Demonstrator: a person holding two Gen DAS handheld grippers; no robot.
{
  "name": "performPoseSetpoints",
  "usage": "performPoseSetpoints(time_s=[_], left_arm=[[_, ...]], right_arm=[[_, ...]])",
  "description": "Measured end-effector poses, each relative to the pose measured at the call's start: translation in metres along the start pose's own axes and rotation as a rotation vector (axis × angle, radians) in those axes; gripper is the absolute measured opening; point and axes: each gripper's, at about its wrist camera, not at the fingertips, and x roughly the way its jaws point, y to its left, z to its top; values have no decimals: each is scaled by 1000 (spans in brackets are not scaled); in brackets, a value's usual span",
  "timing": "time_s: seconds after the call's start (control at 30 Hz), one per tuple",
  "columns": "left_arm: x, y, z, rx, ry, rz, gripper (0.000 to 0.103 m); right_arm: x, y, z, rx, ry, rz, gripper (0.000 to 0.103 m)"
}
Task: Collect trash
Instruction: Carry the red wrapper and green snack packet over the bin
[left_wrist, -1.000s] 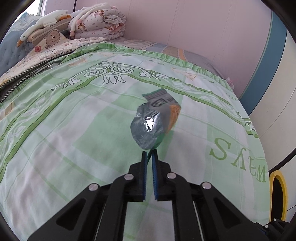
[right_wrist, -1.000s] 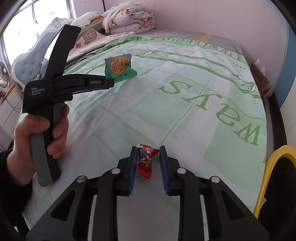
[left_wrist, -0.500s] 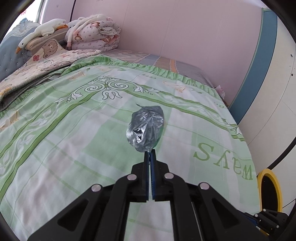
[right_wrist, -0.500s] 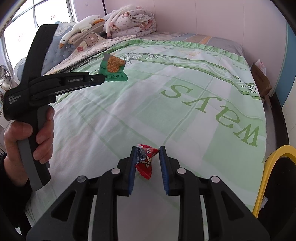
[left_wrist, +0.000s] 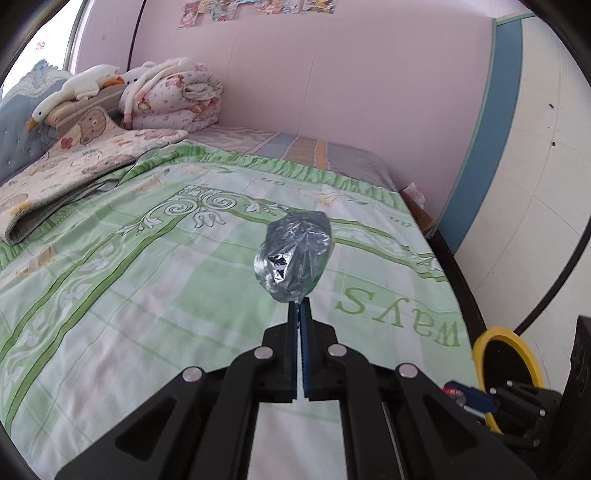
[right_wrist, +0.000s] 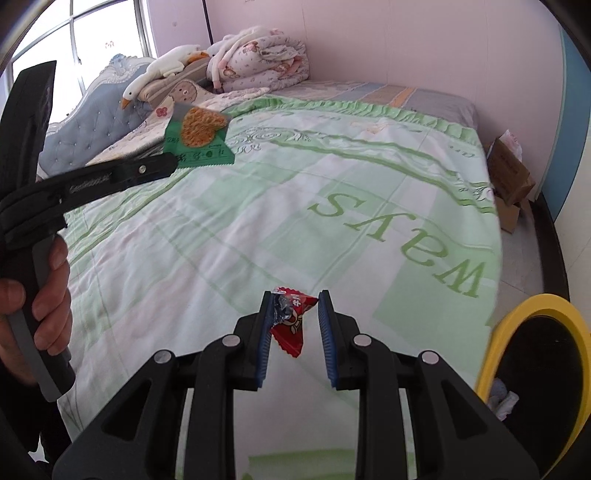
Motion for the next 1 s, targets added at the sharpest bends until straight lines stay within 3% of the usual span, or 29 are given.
performPoseSetpoints(time_s=[0.6, 1.0], left_arm=[[-64, -136, -11, 190, -81, -144, 1], [-50, -215, -20, 291, -63, -234, 1]], right_arm=[[-157, -107, -8, 121, -190, -187, 23], [-194, -171, -33, 212, -218, -265, 23]])
